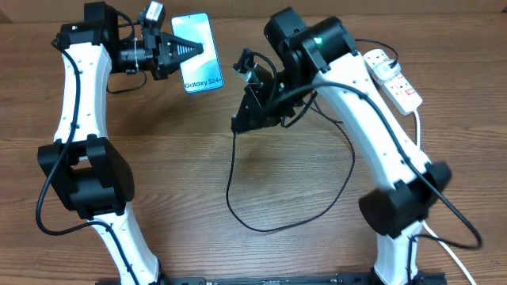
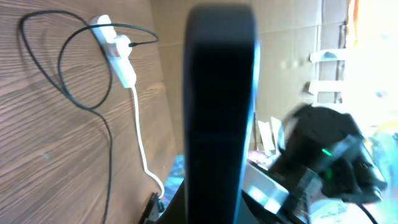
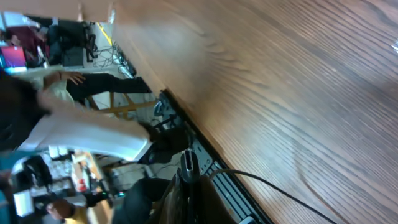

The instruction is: Plug charger to phone and switch on socket

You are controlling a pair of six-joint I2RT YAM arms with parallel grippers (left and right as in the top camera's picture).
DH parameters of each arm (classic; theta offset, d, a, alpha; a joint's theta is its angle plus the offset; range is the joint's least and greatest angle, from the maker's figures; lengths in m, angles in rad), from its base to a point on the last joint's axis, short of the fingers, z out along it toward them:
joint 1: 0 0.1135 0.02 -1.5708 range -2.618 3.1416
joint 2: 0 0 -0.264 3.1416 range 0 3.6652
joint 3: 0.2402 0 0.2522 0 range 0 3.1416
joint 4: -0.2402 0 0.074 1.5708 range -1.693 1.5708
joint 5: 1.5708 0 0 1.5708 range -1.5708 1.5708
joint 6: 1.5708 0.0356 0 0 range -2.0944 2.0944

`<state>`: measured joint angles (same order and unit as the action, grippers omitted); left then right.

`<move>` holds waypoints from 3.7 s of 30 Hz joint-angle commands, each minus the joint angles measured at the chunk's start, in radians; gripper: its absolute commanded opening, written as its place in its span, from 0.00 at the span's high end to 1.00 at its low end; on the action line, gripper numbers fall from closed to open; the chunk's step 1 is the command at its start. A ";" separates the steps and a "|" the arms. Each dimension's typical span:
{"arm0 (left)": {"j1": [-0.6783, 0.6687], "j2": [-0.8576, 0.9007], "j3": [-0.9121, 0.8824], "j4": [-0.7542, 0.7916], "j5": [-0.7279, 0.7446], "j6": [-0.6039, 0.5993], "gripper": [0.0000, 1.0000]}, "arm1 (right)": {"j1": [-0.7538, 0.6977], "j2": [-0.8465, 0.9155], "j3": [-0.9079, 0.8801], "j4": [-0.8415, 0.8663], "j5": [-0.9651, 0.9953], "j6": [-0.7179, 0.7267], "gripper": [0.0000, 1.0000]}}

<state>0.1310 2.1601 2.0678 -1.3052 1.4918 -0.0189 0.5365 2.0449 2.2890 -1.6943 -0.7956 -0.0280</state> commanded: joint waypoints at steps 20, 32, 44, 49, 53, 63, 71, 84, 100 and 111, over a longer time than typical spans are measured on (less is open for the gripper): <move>-0.027 -0.029 0.011 0.001 -0.089 0.041 0.96 | 0.108 -0.251 -0.352 0.299 0.407 0.283 0.96; -0.026 -0.029 0.011 -0.003 -0.219 0.038 0.96 | 0.022 -0.239 -0.819 0.698 0.710 0.720 0.96; -0.026 -0.029 0.011 -0.003 -0.230 0.042 0.96 | -0.092 -0.234 -0.904 0.930 0.551 0.730 0.44; -0.029 -0.029 0.011 -0.006 -0.342 0.042 0.96 | -0.094 -0.223 -0.853 0.961 0.497 0.715 0.33; -0.048 -0.029 0.011 -0.008 -0.577 -0.017 0.96 | -0.094 -0.138 -0.656 0.790 0.529 0.665 0.30; -0.058 -0.029 0.011 -0.005 -0.797 -0.154 0.96 | -0.094 0.272 0.030 0.297 0.604 0.552 0.28; -0.059 -0.029 0.011 -0.033 -0.942 -0.199 0.96 | -0.068 0.396 0.053 0.407 0.676 0.744 0.43; -0.058 -0.029 0.011 -0.057 -0.957 -0.186 0.96 | 0.081 0.502 0.051 0.433 0.894 0.954 0.55; -0.058 -0.029 0.011 -0.067 -0.957 -0.186 0.96 | 0.076 0.555 0.038 0.424 0.890 0.962 0.73; -0.059 -0.029 0.011 -0.075 -0.957 -0.183 0.96 | 0.075 0.557 0.027 0.368 0.864 0.955 0.82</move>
<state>0.0723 2.1601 2.0678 -1.3777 0.5217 -0.2070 0.6159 2.5774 2.3169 -1.3113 0.0822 0.9264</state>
